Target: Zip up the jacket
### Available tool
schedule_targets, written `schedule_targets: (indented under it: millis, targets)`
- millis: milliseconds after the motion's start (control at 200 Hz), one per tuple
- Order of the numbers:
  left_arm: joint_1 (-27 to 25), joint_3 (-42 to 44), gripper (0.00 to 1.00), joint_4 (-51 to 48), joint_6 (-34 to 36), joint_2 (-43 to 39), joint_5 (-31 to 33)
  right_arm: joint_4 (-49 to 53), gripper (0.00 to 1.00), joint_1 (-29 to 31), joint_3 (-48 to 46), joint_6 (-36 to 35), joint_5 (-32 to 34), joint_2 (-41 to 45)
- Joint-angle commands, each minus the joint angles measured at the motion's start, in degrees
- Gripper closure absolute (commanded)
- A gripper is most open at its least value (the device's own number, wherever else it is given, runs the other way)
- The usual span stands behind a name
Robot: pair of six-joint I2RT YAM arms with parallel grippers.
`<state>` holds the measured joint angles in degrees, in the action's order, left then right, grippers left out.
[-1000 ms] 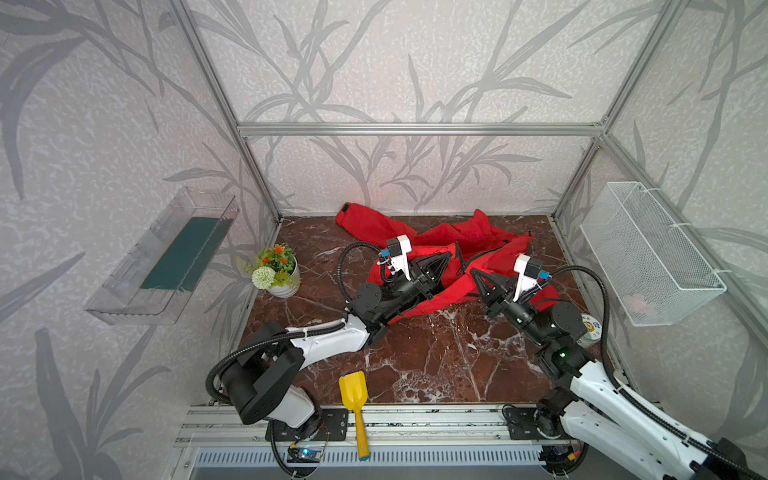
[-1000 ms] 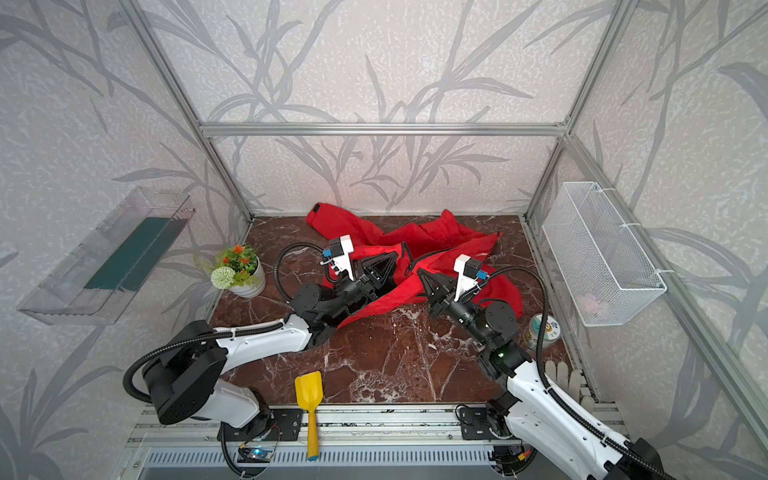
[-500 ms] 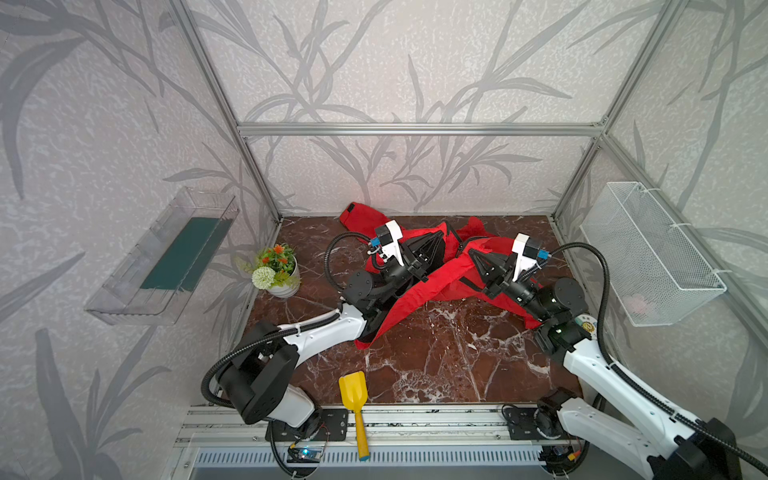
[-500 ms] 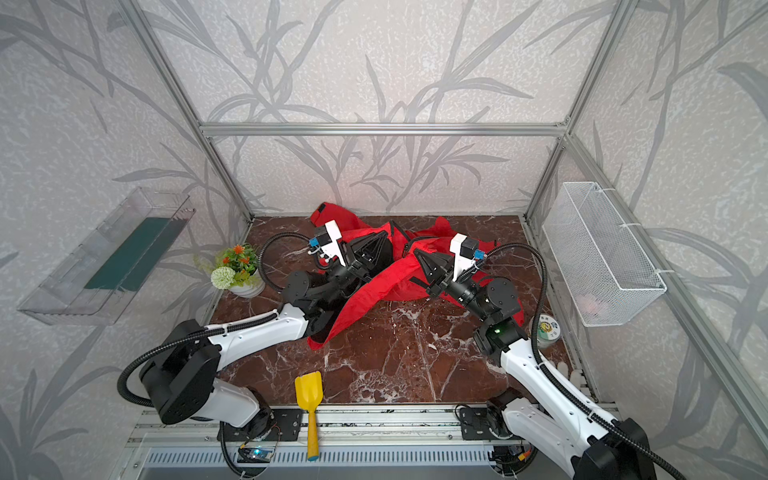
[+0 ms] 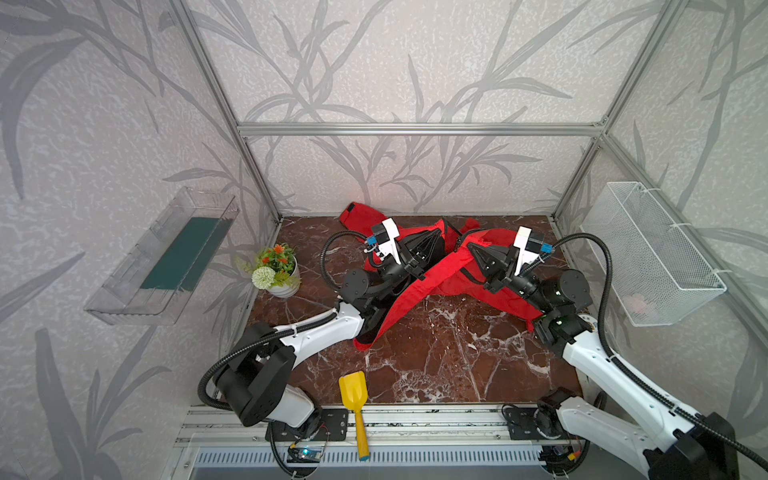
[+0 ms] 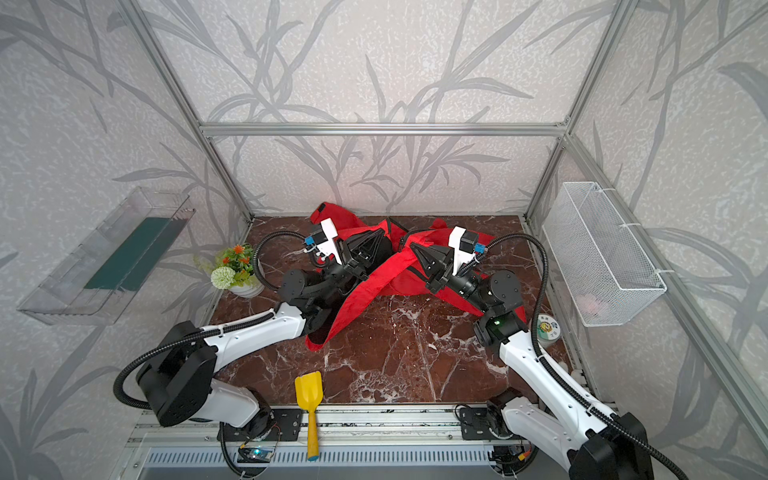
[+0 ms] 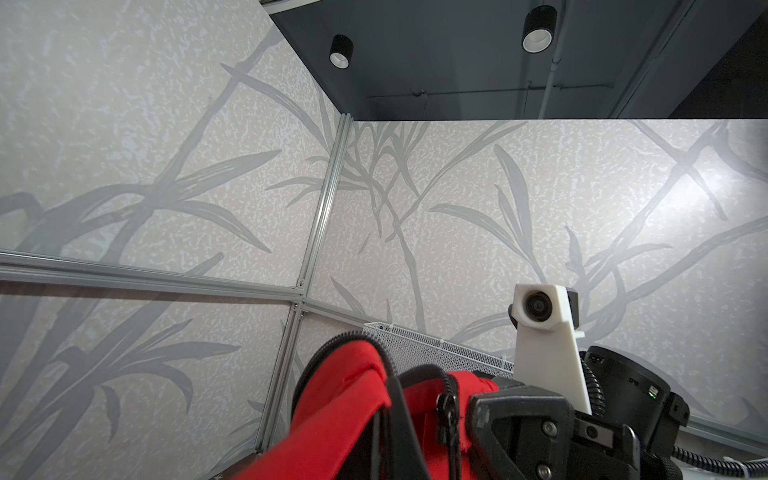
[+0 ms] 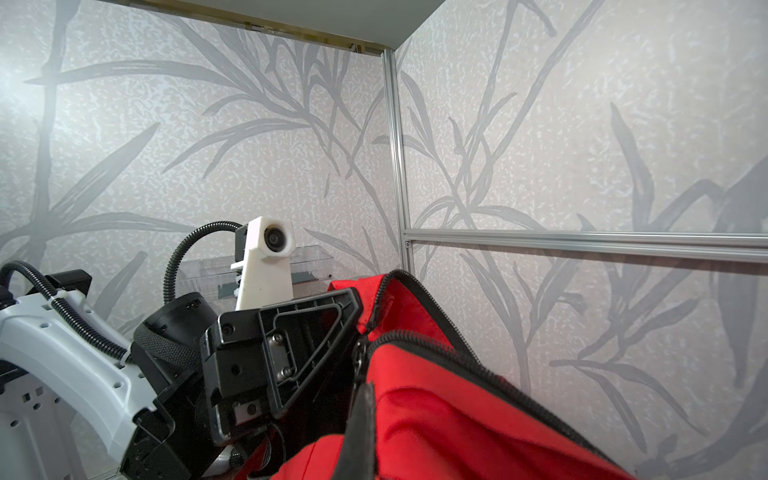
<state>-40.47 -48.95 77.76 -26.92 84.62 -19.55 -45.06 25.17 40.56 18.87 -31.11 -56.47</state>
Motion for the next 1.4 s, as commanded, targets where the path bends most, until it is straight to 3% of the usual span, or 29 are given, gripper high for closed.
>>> schedule_targets:
  millis: [0,1395]
  targets:
    - [-0.06,-2.56,1.0,3.38,-0.57,0.17,-1.62,-3.36,1.0,-0.12,3.12,0.94,-2.11,-0.16]
    - [-0.49,-2.67,1.0,3.39,-2.74,-0.57,-3.74,-4.82,1.0,-0.06,6.33,4.1,-3.96,-3.82]
